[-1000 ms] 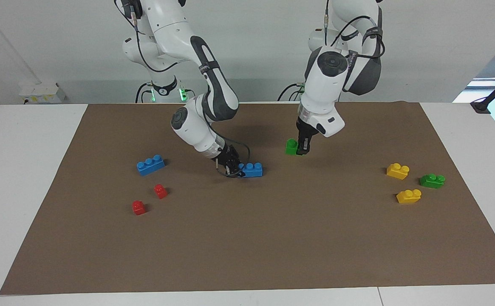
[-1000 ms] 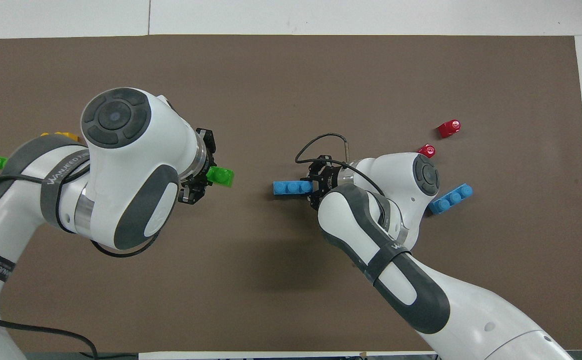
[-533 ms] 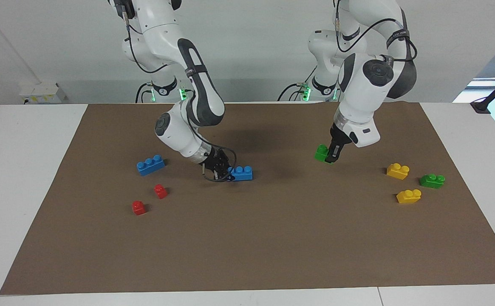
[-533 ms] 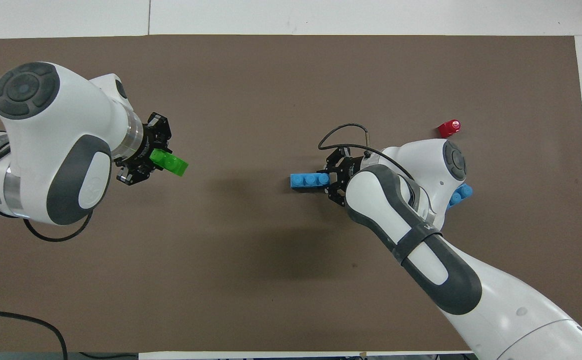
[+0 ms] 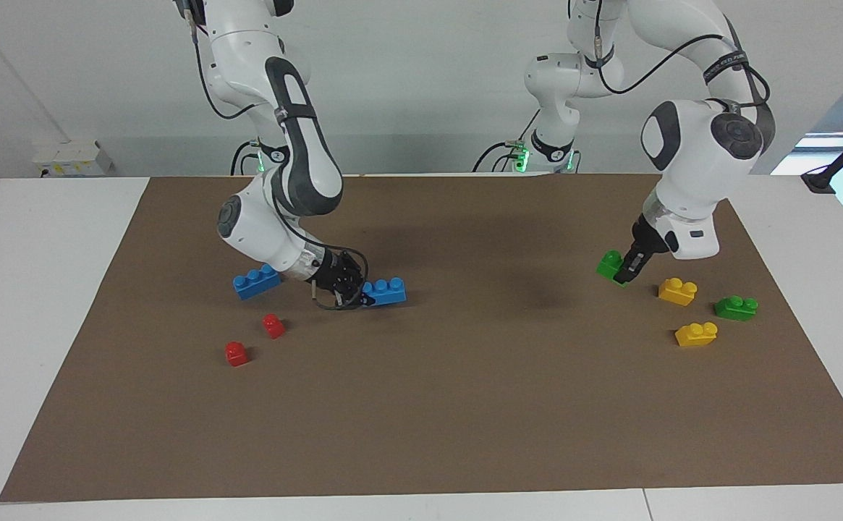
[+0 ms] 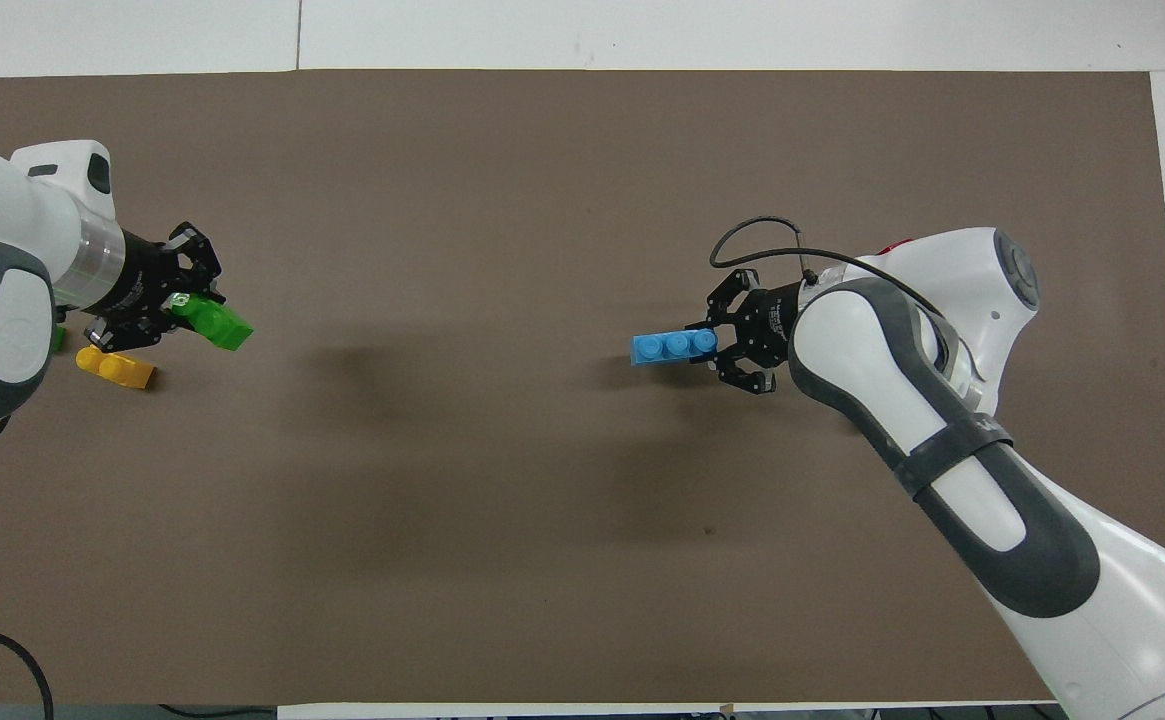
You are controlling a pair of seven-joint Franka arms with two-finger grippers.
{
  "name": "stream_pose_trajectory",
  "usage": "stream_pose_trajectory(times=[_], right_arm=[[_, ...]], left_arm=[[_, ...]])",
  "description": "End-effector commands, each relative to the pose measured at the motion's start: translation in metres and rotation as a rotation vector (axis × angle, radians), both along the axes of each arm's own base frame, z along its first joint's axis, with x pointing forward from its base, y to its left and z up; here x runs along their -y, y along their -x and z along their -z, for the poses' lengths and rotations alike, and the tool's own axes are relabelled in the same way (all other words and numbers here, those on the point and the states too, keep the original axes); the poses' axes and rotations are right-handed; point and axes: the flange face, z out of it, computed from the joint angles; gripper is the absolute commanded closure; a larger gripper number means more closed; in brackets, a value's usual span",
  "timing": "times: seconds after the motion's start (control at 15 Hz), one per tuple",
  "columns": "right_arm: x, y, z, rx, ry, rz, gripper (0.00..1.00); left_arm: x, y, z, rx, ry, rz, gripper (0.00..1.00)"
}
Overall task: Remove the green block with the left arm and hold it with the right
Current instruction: 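Carry the green brick toward the yellow bricks while the right gripper carries blue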
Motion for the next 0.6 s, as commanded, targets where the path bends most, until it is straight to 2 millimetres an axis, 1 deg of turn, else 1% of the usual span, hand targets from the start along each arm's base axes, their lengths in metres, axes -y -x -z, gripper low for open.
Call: stream_pose_trajectory(times=[0.0,0.07,0.27,0.33,0.4,0.53], right_arm=[[0.030,-0.002,-0.026,-0.009,0.020,-0.017,0.83],[0.039,-0.002,-0.029,-0.016,0.024,-0.016,0.83],[0.086,-0.005,-0.031,-0.024,0.051,-0.007,0.84],[0.102,-0.005,-0.030,-0.027,0.064,-0.021,0.84],[0.115,-0.003,-0.029,-0.026,0.070,-0.041,0.84],[0.131,-0.001,-0.028,-0.015,0.069,-0.054,0.84]], left_arm=[[-0.026,0.012,0.013,0.044,0.018,0.026,1.00],[-0.034,0.013,0.023,0.059,0.017,0.021,1.00],[-0.042,0.008,0.044,0.072,0.015,0.009,1.00],[-0.048,0.004,0.053,0.074,0.014,-0.001,1.00],[-0.051,0.003,0.057,0.080,0.013,-0.005,1.00],[-0.057,0.001,0.070,0.084,0.012,-0.022,1.00]])
